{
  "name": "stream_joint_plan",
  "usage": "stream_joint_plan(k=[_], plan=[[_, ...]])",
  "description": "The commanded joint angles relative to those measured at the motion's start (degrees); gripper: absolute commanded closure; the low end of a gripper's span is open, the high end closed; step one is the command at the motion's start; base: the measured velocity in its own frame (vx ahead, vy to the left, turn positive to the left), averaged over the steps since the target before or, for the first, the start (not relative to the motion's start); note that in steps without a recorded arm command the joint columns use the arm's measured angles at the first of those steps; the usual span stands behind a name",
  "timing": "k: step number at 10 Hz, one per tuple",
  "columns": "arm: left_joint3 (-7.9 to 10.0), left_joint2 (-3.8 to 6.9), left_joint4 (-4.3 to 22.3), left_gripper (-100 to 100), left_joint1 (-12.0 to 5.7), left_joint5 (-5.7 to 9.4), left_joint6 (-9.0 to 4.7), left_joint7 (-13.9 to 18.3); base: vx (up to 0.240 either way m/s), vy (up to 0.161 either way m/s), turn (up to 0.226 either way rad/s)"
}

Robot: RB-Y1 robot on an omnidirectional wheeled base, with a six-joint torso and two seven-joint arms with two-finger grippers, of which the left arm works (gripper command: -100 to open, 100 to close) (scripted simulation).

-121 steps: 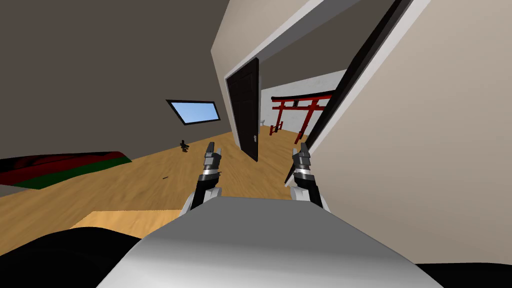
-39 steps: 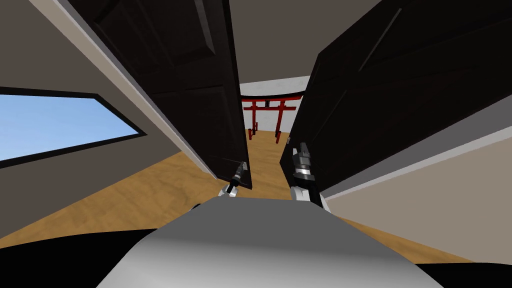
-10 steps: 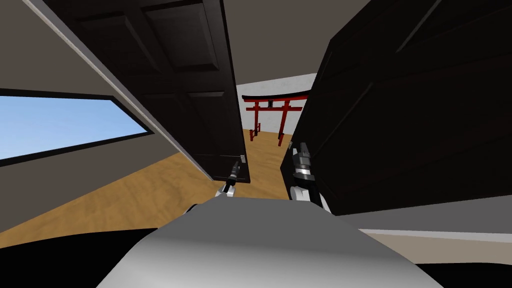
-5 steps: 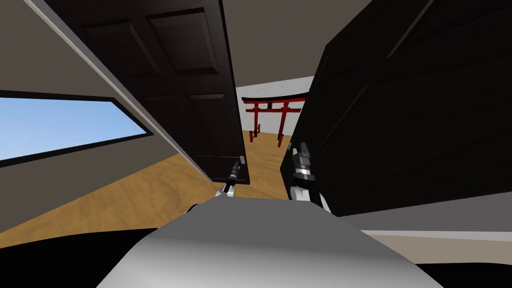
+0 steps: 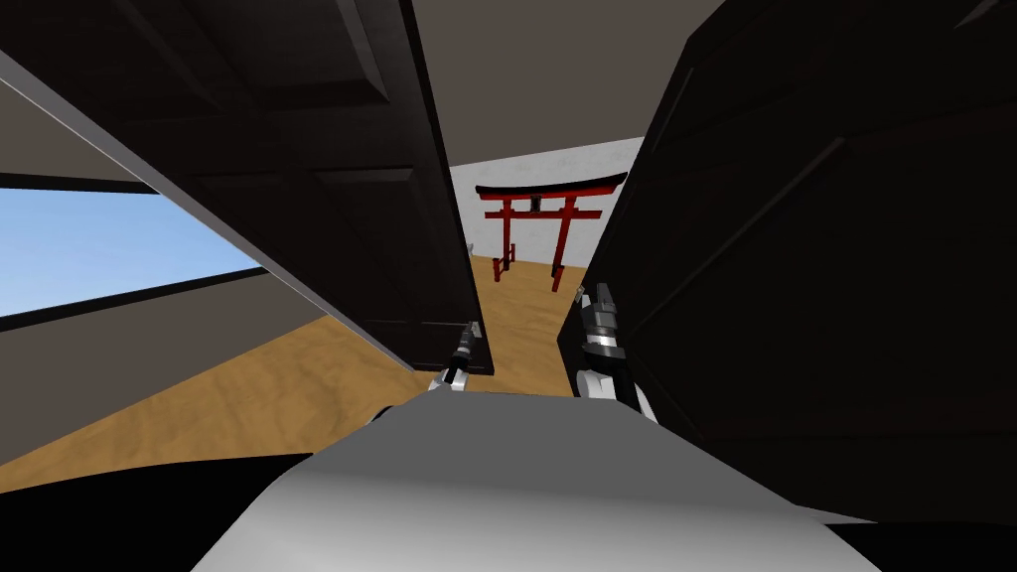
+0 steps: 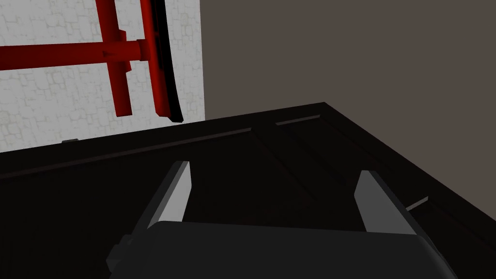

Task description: Push the door open

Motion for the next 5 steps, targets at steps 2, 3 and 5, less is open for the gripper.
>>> stream_joint_plan(k=[2,3,5], plan=[[0.0,0.0,0.0,100,0.0,0.0,0.0,0.0,0.027,-0.004,0.001],[0.0,0.0,0.0,100,0.0,0.0,0.0,0.0,-0.026,0.003,-0.01],[0.0,0.0,0.0,100,0.0,0.0,0.0,0.0,-0.014,0.002,-0.001]])
